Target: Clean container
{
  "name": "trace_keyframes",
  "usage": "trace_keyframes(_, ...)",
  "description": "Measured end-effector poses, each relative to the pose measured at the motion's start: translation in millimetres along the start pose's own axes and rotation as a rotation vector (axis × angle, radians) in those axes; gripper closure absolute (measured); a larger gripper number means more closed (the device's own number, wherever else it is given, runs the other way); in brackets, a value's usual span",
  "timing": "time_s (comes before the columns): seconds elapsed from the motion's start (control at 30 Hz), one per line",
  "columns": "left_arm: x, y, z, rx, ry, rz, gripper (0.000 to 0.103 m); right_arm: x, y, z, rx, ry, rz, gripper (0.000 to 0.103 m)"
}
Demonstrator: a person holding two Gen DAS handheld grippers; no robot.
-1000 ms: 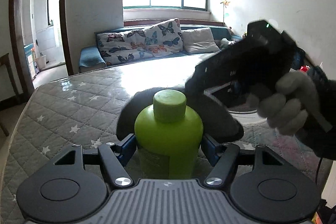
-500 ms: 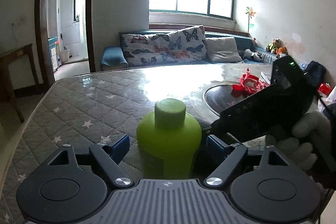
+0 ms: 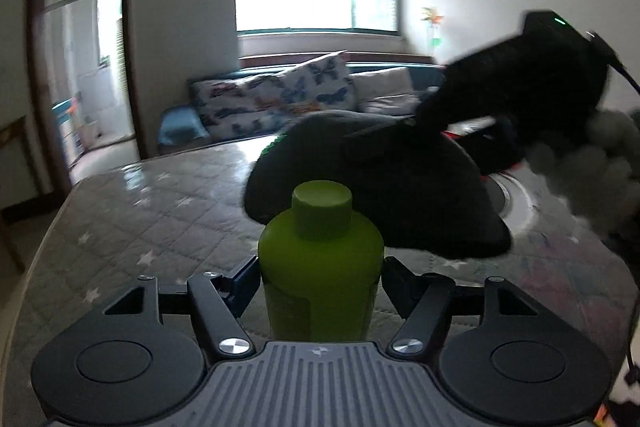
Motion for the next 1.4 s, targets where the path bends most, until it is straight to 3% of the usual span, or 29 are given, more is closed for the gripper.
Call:
trace_keyframes(0.13, 4.3, 1.3, -1.4, 0.03, 0.05, -0.01, 0.034, 10.3, -6.6, -5.6, 0.017, 0.012, 0.001, 0.089)
trace_keyframes(0.3, 3.5, 3.4, -3.6, 0.035, 0.046, -0.003, 0.033, 22.9, -9.2, -28.6, 0.109, 0.02, -0.001, 0.089)
trace_keyframes(0.6, -3.8, 1.3, -10.7, 0.011, -0.06, 0.006, 0.032, 37.8, 18.6, -64.0, 0.124, 0.121, 0.058, 0.089)
trace_keyframes(0.73, -4.1, -1.1, -7.3, -0.052, -0.116, 0.01, 0.027, 30.8, 24.2, -68.9, 0.116, 0.144, 0.062, 0.089)
trace_keyframes(0.93, -7.8, -0.9, -3.4, -0.087, -0.147, 0.018, 0.027, 17.6, 34.1, -61.0, 0.084, 0.154, 0.073, 0.089)
trace_keyframes(1.13, -6.4, -3.4, -3.2, -0.086, -0.13, 0.02, 0.034, 2.8, 42.0, -45.6, 0.058, 0.136, 0.077, 0.089)
trace_keyframes(1.4, -3.6, -2.9, -3.0, -0.067, -0.113, 0.016, 0.034, -3.7, 5.4, -1.1, 0.006, 0.013, -0.002, 0.089)
Point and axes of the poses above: each gripper's, at about its wrist camera, not at the fingertips, and x roughly the way its jaws point, z to its left, y to its underside, the point moved 7 cm from there along x, roughly the way its jaws point, and after that the axes turned 10 degrees about -z, right-handed, at the moved point
